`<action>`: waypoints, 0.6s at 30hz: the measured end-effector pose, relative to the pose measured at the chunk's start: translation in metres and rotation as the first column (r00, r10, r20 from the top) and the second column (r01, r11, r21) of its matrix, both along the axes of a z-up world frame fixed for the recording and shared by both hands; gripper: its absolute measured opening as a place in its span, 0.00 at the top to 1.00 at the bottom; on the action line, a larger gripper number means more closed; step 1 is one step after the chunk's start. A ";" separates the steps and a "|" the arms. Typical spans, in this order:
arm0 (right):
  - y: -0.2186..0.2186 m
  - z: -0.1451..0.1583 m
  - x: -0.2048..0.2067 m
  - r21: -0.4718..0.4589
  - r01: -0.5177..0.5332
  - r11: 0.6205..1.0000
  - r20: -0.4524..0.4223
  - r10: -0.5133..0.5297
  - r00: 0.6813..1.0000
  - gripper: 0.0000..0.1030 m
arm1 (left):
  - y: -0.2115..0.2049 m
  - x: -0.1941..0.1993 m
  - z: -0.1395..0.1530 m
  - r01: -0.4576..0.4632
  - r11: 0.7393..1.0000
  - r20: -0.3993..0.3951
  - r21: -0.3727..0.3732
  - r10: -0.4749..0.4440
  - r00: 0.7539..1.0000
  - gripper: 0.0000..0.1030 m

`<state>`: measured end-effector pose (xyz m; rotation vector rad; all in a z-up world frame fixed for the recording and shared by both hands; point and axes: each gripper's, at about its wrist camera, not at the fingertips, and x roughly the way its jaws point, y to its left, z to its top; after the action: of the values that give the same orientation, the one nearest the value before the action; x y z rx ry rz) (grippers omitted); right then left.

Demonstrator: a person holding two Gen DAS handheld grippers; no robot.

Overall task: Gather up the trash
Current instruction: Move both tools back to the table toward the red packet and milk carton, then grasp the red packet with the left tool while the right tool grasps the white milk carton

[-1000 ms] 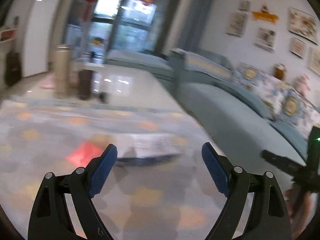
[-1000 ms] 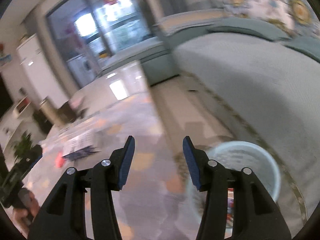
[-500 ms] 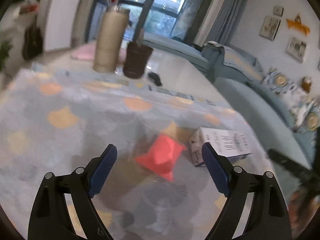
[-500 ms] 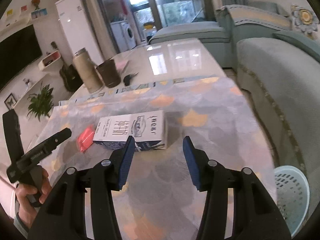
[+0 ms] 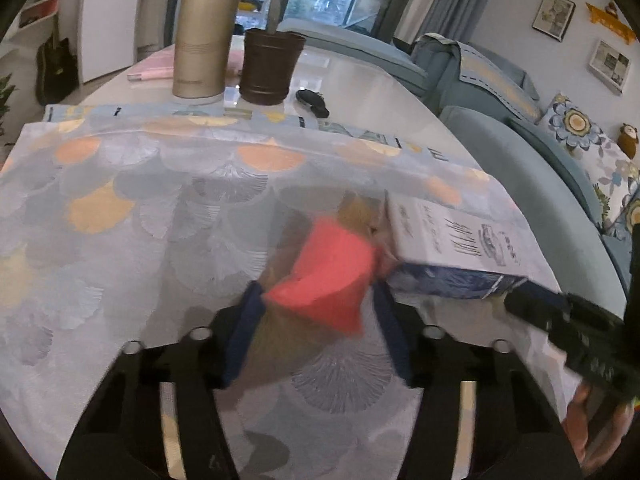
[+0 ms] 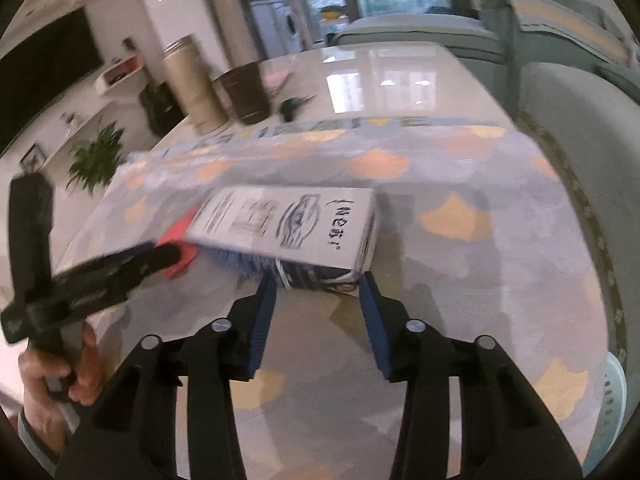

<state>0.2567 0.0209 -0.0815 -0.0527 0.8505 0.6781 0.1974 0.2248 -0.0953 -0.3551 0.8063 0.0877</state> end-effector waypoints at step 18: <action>0.058 0.031 0.008 -0.163 -0.162 0.973 0.164 0.189 0.968 0.24 | 0.054 -0.024 0.003 -0.120 0.987 0.014 -0.109 0.122 0.992 0.65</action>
<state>0.2648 0.0788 -0.0508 -0.3229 0.7267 0.7631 0.1730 0.2790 -0.0926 -0.5070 0.7702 0.1542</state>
